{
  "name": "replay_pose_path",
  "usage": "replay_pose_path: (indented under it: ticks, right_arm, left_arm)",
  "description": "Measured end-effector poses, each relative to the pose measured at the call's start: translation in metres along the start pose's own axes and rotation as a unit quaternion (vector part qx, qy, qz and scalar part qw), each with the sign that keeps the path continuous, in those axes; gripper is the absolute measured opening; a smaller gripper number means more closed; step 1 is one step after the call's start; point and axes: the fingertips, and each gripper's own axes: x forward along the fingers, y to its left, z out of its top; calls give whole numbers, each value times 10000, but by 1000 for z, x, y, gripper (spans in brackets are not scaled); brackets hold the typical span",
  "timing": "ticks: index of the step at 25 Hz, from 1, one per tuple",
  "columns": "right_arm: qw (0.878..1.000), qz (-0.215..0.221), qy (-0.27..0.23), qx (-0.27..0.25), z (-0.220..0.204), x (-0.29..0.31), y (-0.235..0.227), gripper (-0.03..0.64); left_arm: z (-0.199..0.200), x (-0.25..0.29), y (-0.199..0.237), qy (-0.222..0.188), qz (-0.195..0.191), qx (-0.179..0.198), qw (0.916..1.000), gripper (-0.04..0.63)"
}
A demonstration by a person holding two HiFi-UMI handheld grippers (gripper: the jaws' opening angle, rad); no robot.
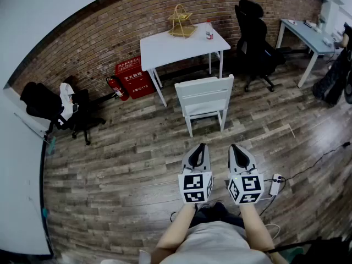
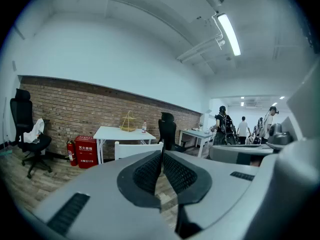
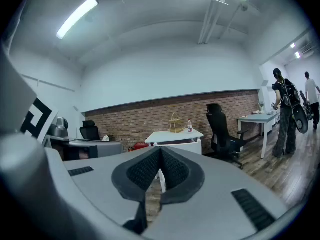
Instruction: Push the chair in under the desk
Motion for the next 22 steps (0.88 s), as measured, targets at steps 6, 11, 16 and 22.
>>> replay_pose_path:
  ticks: [6, 11, 16, 22]
  right_arm:
    - [9999, 47, -127, 46, 6, 23, -7, 15]
    - [9998, 150, -108, -4, 9, 30, -5, 15]
    - [9995, 277, -129, -12, 11, 33, -7, 15]
    - [9990, 441, -118, 41, 10, 39, -26, 17]
  left_arm:
    - [16, 14, 9, -229, 113, 184, 9995, 29]
    - [18, 11, 17, -254, 274, 132, 9992, 28]
    - [16, 13, 19, -220, 395, 99, 9989, 29]
    - [13, 21, 18, -157, 617, 110, 9979, 29]
